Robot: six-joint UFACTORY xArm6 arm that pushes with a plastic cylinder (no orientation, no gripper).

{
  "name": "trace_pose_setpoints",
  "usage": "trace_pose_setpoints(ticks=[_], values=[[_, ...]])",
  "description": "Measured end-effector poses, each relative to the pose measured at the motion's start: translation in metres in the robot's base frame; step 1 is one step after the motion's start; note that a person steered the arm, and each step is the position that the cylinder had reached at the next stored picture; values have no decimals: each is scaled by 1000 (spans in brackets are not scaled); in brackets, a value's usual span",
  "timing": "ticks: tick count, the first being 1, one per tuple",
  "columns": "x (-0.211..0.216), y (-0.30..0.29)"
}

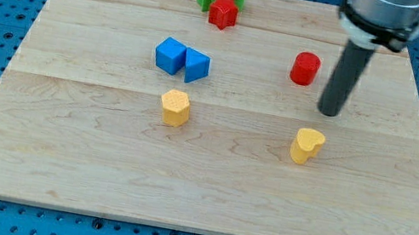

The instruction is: Move the yellow heart into the yellow hexagon

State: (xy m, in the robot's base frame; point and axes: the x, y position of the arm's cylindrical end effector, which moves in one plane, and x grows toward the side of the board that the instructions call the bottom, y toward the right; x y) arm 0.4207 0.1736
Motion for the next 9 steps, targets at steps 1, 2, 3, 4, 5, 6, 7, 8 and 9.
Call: trace_pose_setpoints(ticks=[1,2,3,4,5,6,7,8,9], values=[[27,16],[69,25],[84,-1],[87,-55],[83,-98],[82,-117],[89,-81],[99,-19],[89,15]])
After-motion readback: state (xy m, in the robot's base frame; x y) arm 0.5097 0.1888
